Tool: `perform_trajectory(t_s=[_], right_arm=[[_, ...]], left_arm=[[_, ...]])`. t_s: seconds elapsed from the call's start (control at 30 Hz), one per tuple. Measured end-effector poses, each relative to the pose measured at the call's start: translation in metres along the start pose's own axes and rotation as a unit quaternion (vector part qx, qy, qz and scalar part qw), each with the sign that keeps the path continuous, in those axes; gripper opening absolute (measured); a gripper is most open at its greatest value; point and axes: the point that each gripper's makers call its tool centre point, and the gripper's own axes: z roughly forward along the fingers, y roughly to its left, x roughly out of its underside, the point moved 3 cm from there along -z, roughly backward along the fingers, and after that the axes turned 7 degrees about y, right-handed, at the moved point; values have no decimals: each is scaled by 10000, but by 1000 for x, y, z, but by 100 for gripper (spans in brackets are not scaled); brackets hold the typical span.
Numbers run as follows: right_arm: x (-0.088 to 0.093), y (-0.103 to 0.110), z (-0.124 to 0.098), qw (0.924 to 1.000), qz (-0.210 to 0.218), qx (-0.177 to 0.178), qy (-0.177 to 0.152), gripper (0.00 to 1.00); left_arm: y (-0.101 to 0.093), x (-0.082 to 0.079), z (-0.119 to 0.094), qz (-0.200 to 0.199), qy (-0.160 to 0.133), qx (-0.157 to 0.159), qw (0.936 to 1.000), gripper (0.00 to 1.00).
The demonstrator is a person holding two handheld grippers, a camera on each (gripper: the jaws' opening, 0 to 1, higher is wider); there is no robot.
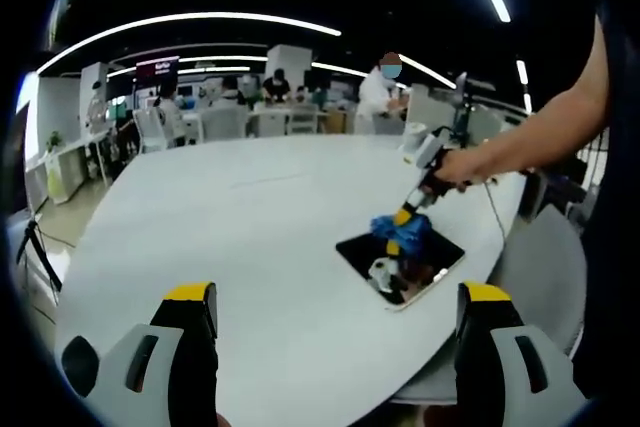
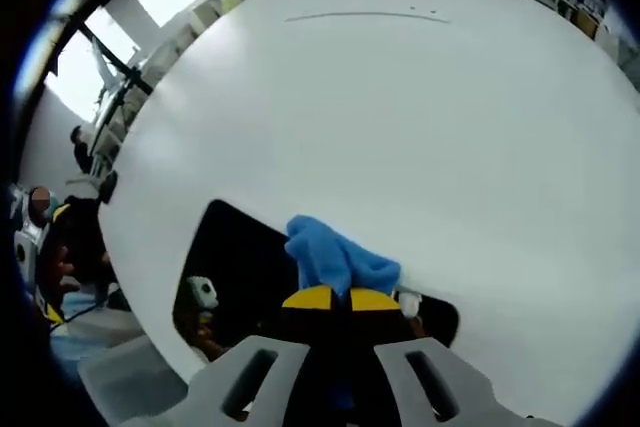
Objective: Wipe the mirror surface with the cleaning cloth until all visible marks leave the cleaned area.
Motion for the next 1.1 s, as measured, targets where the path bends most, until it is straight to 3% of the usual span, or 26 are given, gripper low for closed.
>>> perform_trajectory(t_s=[0.3, 0.6, 1.1], right_arm=[[9, 7, -2, 9992, -135, 316, -214, 0], [44, 21, -9, 9975, -352, 402, -473, 0], [104, 41, -18, 9986, -292, 136, -421, 0]], left_arm=[[2, 3, 0, -72, -30, -4, 10000, 100], [4, -3, 2, -8, -73, 44, 10000, 100], [0, -9, 8, 89, -74, 164, 9998, 100]])
